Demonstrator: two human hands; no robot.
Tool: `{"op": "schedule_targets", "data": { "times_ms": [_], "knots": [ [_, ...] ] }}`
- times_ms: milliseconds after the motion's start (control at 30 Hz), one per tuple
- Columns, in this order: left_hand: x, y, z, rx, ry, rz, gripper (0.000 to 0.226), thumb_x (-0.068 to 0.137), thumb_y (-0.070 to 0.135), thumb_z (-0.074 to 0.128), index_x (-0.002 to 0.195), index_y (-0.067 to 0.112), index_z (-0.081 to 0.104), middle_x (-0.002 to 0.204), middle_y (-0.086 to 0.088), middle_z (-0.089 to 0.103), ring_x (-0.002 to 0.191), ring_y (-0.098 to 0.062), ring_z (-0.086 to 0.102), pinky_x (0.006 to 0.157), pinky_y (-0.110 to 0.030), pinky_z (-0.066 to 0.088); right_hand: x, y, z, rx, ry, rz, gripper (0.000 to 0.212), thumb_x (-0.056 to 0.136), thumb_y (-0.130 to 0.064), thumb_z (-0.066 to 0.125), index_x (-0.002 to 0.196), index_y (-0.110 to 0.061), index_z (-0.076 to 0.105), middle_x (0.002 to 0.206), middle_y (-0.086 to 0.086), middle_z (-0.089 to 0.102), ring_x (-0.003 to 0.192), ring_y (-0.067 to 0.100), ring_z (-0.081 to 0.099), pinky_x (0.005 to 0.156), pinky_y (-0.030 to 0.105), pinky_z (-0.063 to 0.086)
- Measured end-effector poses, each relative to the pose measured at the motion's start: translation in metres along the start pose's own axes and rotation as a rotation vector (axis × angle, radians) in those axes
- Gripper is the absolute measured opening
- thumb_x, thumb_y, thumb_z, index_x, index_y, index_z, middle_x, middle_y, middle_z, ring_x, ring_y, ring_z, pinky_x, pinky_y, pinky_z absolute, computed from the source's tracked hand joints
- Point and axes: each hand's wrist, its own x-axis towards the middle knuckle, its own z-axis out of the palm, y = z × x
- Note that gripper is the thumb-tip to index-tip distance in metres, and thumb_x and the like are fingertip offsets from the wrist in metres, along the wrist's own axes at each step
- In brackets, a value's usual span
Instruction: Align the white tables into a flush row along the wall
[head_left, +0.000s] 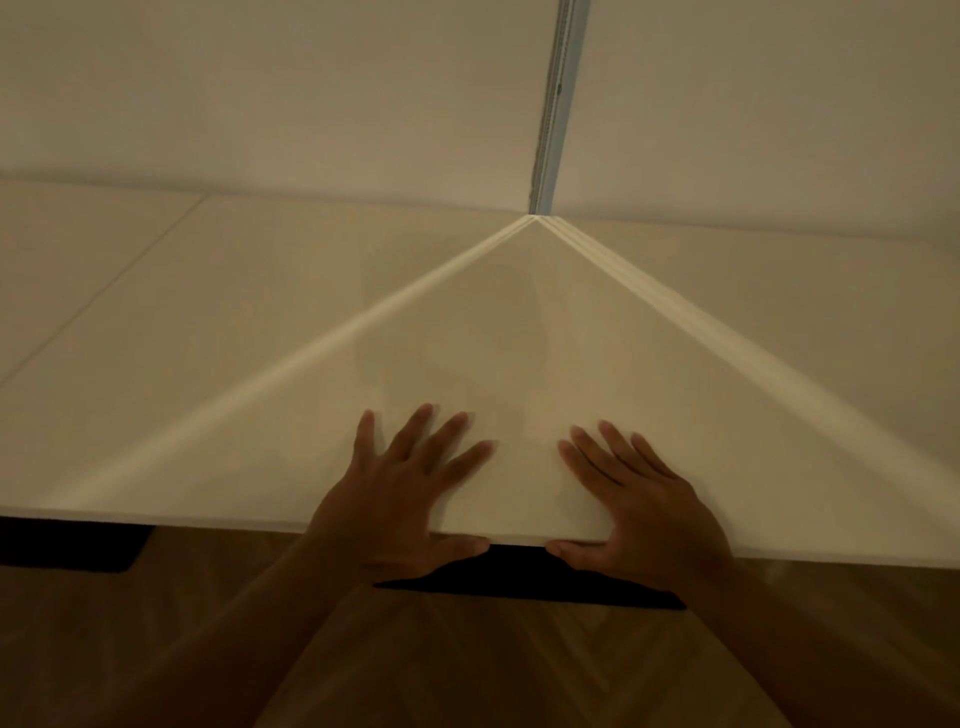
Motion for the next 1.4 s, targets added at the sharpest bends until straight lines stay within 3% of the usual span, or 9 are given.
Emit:
{"op": "schedule_targets", "data": {
  "times_ms": [200, 433, 600, 733, 800, 933, 1200, 1333, 1400],
  "knots": [
    [-0.001, 0.003, -0.006, -0.031, -0.015, -0.044, 0.092, 0.077, 0.097, 0.007, 0.153, 0.051, -0.018, 0.166, 0.013, -0.024, 0.153, -0.024, -0.024, 0.113, -0.072, -0.01, -0.001, -0.001, -0.001, 0.019, -0.016, 0.023, 0.102, 0.079, -0.09, 0.04, 0.156, -0.022, 0.034, 0.163, -0.003, 0.029, 0.153, 0.021, 0.019, 0.12, 0.048, 0.028],
    [0.003, 0.007, -0.005, -0.041, -0.004, -0.077, 0.092, 0.077, 0.097, 0.01, 0.155, 0.052, -0.01, 0.167, 0.012, -0.019, 0.153, -0.026, -0.02, 0.11, -0.077, -0.009, -0.001, 0.004, 0.0, 0.02, -0.031, 0.008, 0.099, 0.08, -0.09, 0.041, 0.154, -0.024, 0.036, 0.161, -0.003, 0.032, 0.152, 0.021, 0.021, 0.12, 0.048, 0.028],
    [0.009, 0.01, -0.008, -0.096, -0.029, -0.2, 0.087, 0.077, 0.096, 0.0, 0.153, 0.056, -0.011, 0.166, 0.014, -0.021, 0.152, -0.02, -0.024, 0.113, -0.072, -0.012, 0.001, 0.002, -0.004, 0.13, -0.001, 0.037, 0.082, 0.092, -0.08, 0.026, 0.152, -0.026, 0.041, 0.16, -0.005, 0.035, 0.151, 0.019, 0.023, 0.121, 0.047, 0.026],
    [0.012, 0.01, -0.006, -0.101, -0.023, -0.322, 0.091, 0.076, 0.098, 0.008, 0.153, 0.054, -0.014, 0.165, 0.011, -0.026, 0.151, -0.026, -0.027, 0.114, -0.071, -0.013, 0.007, 0.002, -0.004, 0.143, -0.088, 0.076, 0.077, 0.094, -0.074, 0.01, 0.159, -0.033, 0.017, 0.167, -0.008, 0.005, 0.154, 0.013, -0.002, 0.125, 0.043, 0.006],
    [0.012, 0.013, -0.008, -0.097, -0.026, -0.358, 0.089, 0.077, 0.097, 0.009, 0.153, 0.055, -0.013, 0.165, 0.009, -0.027, 0.151, -0.028, -0.027, 0.112, -0.072, -0.013, 0.009, 0.0, -0.003, 0.13, -0.115, 0.104, 0.077, 0.094, -0.073, 0.009, 0.159, -0.033, 0.013, 0.168, -0.007, 0.001, 0.155, 0.015, -0.003, 0.124, 0.041, 0.001],
    [0.01, 0.022, -0.013, -0.122, -0.011, -0.461, 0.08, 0.082, 0.093, 0.009, 0.152, 0.058, -0.008, 0.168, 0.006, -0.019, 0.152, -0.035, -0.02, 0.111, -0.076, -0.009, 0.01, -0.003, -0.009, 0.127, -0.146, 0.134, 0.078, 0.096, -0.071, 0.01, 0.157, -0.028, 0.027, 0.166, 0.0, 0.019, 0.153, 0.026, 0.018, 0.121, 0.045, 0.011],
    [0.009, 0.014, -0.021, -0.239, -0.063, -0.479, 0.078, 0.082, 0.092, 0.02, 0.151, 0.061, 0.002, 0.169, 0.011, -0.009, 0.154, -0.028, -0.014, 0.113, -0.07, -0.011, 0.021, -0.017, -0.013, 0.067, -0.232, 0.209, 0.078, 0.094, -0.075, 0.008, 0.159, -0.034, 0.014, 0.168, 0.0, 0.012, 0.154, 0.031, 0.011, 0.12, 0.058, 0.016],
    [-0.007, -0.029, -0.039, -0.26, -0.026, -0.419, 0.075, 0.088, 0.083, 0.027, 0.154, 0.048, 0.023, 0.166, 0.01, 0.017, 0.151, -0.021, 0.012, 0.118, -0.058, 0.008, 0.067, -0.045, -0.005, 0.1, -0.268, 0.199, 0.086, 0.084, -0.078, 0.0, 0.159, -0.036, -0.002, 0.167, -0.004, -0.007, 0.154, 0.033, -0.005, 0.12, 0.059, 0.002],
    [-0.027, -0.073, -0.04, -0.268, 0.06, -0.493, 0.071, 0.09, 0.077, 0.03, 0.153, 0.043, 0.029, 0.162, 0.006, 0.027, 0.148, -0.021, 0.021, 0.118, -0.055, 0.014, 0.094, -0.072, 0.0, 0.138, -0.258, 0.168, 0.086, 0.087, -0.076, 0.003, 0.16, -0.032, 0.007, 0.168, -0.001, 0.0, 0.154, 0.032, -0.002, 0.122, 0.055, 0.003]
  ]
}}
